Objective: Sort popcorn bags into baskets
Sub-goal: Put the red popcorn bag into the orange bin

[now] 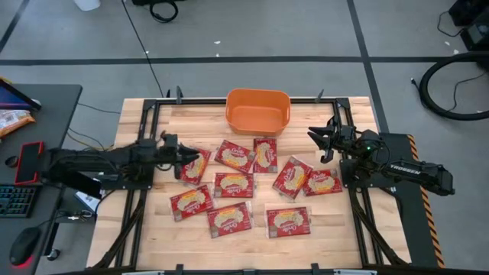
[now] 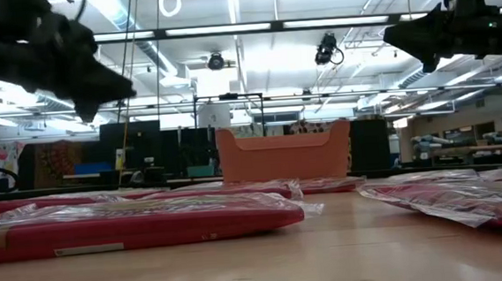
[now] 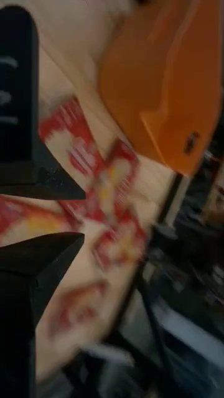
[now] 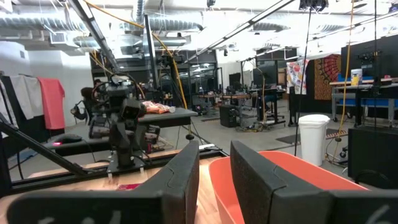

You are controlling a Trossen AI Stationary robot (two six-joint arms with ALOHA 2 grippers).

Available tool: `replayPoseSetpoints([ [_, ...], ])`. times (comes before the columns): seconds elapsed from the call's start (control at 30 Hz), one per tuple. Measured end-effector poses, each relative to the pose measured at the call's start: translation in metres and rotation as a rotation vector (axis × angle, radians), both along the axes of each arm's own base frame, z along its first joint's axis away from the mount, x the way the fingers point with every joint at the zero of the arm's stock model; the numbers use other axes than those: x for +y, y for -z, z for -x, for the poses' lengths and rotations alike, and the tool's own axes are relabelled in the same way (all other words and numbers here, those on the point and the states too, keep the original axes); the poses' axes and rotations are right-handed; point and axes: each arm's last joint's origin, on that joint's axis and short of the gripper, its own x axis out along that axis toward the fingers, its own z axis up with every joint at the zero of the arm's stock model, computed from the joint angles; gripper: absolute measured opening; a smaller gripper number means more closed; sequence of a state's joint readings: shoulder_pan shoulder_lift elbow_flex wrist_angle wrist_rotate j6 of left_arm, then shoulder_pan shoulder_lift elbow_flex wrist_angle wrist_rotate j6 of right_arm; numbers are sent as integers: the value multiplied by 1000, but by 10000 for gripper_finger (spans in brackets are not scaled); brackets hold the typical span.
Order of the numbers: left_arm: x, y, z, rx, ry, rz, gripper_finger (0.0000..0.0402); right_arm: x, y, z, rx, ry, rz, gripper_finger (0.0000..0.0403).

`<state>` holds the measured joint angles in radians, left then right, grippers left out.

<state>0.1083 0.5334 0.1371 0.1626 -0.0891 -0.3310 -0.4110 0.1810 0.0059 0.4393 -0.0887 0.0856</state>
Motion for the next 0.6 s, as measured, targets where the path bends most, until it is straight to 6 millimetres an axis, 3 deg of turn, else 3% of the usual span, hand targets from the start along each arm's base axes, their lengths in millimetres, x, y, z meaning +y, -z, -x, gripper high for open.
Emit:
replayPoseSetpoints([
  [0.33,3,7,-31,215,7,-28,162,0,0,0,0,0,0,96],
  [0.6,7,6,-61,341,52,-117,167,0,0,0,0,0,0,96],
])
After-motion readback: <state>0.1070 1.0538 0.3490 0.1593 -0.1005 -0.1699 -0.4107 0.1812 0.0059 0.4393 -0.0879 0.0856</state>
